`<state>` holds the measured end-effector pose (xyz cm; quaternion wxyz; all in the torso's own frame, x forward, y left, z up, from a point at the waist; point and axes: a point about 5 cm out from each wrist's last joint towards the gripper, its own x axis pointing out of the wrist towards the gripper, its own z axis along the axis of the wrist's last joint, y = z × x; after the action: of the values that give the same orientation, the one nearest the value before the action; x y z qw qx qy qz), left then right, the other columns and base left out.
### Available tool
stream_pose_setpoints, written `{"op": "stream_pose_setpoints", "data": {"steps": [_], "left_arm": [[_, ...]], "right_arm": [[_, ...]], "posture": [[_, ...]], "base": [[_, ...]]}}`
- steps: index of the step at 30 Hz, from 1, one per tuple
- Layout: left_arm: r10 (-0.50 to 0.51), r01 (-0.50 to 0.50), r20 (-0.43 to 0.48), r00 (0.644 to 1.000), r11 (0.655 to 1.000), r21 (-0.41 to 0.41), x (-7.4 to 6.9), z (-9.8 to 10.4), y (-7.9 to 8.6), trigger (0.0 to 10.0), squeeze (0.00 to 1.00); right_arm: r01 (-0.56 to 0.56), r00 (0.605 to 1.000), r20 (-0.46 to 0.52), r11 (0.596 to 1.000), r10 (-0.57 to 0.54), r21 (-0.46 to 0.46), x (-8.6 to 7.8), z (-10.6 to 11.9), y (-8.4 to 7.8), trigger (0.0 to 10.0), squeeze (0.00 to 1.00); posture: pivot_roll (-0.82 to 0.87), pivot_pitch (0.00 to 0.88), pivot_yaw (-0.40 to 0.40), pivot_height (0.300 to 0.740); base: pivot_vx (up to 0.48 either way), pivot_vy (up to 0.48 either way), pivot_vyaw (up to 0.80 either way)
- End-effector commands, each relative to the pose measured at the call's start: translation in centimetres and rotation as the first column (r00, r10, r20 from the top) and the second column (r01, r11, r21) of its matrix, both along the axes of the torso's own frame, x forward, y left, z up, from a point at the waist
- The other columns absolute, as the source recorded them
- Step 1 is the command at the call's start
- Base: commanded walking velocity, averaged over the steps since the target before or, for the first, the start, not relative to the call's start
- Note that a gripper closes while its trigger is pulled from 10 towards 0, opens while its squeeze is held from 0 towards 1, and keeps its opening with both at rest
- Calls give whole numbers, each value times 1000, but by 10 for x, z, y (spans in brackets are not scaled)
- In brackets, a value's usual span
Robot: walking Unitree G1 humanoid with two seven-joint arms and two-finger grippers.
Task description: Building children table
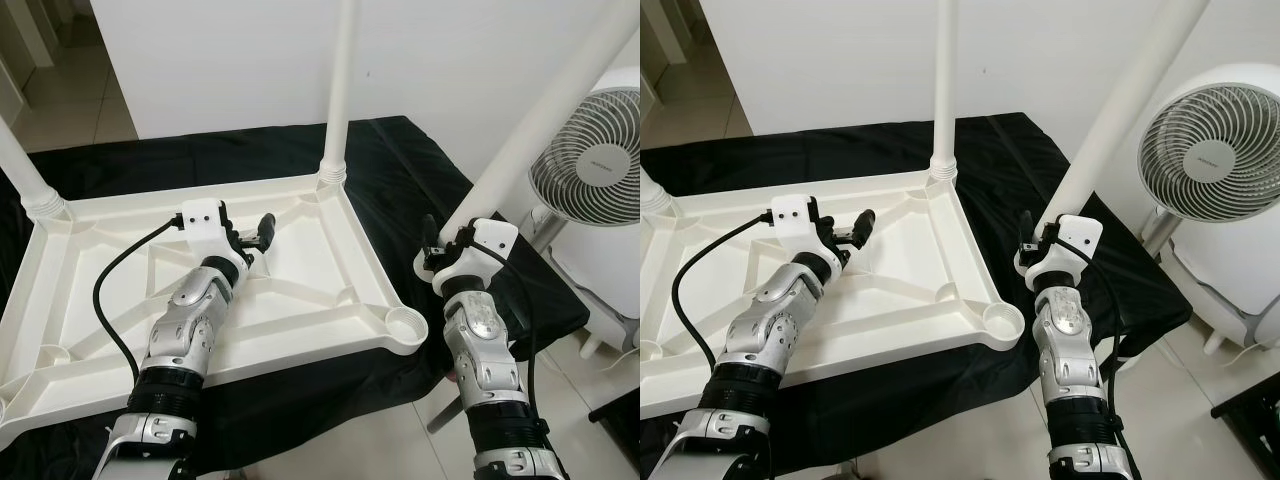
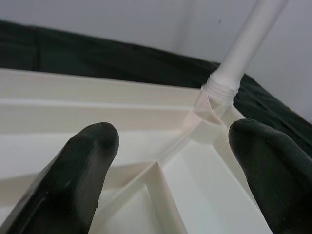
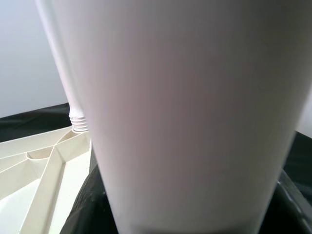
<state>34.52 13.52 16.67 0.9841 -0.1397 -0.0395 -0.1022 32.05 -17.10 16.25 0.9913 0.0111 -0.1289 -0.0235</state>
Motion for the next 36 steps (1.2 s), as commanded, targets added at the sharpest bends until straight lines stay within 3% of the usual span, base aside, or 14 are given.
{"op": "stream_pose_setpoints", "data": {"steps": [1, 4, 9, 11, 13, 14, 16, 19, 20, 21, 27, 28, 31, 36], "left_arm": [[-78, 77, 54, 995, 997, 30, -3, 4, -5, 10000, 0], [-83, 79, 76, 994, 995, 52, -5, 8, -7, 10000, 0], [-215, 183, 137, 967, 959, 216, -25, 7, -18, 10000, 0], [-240, 204, 141, 960, 952, 229, -29, 6, -19, 10000, 0], [-405, 363, 127, 905, 893, 265, -44, 2, -29, 10000, 0], [-405, 363, 127, 905, 893, 265, -44, 2, -29, 10000, 0], [-529, 485, 109, 842, 829, 280, -56, 0, -35, 10000, 0], [-600, 543, 111, 792, 776, 321, -65, 0, -38, 10000, 0], [-646, 588, 65, 760, 728, 353, -68, -6, -39, 10000, 0], [-660, 602, 48, 750, 710, 364, -70, -8, -39, 10000, 0], [-661, 599, 24, 750, 694, 398, -71, -10, -36, 10000, 0], [-633, 571, 23, 773, 712, 409, -71, -11, -34, 10000, 0], [-614, 550, 26, 789, 725, 414, -73, -11, -34, 10000, 0], [-625, 557, 20, 780, 708, 434, -78, -15, -32, 10000, 0]], "right_arm": [[17, 1000, 21, 1000, -16, -7, -3, 2, -3, 10000, 0], [8, 999, 36, 1000, -8, -15, -3, 5, -1, 10000, 0], [-80, 993, 85, 996, 83, -38, -15, 15, 9, 10000, 0], [-92, 991, 89, 995, 95, -42, -18, 15, 11, 10000, 0], [-127, 988, 83, 991, 131, -46, -28, 12, 16, 10000, 0], [-127, 988, 83, 991, 131, -46, -28, 12, 16, 10000, 0], [-137, 987, 77, 989, 141, -49, -32, 9, 19, 10000, 0], [-123, 989, 78, 992, 126, -40, -33, 9, 18, 10000, 0], [-122, 989, 86, 992, 124, -24, -31, 11, 18, 10000, 0], [-124, 988, 88, 992, 125, -22, -31, 12, 18, 10000, 0], [-149, 983, 99, 988, 152, -41, -30, 17, 23, 10000, 0], [-195, 977, 82, 979, 198, -53, -37, 13, 31, 10000, 0], [-225, 971, 70, 973, 228, -54, -43, 10, 36, 10000, 0], [-264, 963, 53, 964, 266, -30, -54, 6, 42, 10000, 0]], "posture": [[49, 19, -28, 740], [42, 24, -23, 740], [45, 46, -11, 740], [45, 46, -11, 740], [46, 54, -8, 740], [46, 54, -8, 740], [44, 60, -4, 740], [45, 64, -2, 740], [48, 67, -2, 740], [48, 67, -2, 740], [53, 70, 0, 740], [55, 72, -2, 740], [56, 82, -7, 740], [56, 90, -14, 740]], "base": [[0, 0, 0], [0, 0, 0], [0, 0, 0], [0, 0, 0], [0, 0, 0], [0, 0, 0], [0, 0, 0], [0, 0, 0], [0, 0, 0], [0, 0, 0], [0, 0, 0], [0, 0, 0], [0, 0, 0], [0, 0, 0]]}}
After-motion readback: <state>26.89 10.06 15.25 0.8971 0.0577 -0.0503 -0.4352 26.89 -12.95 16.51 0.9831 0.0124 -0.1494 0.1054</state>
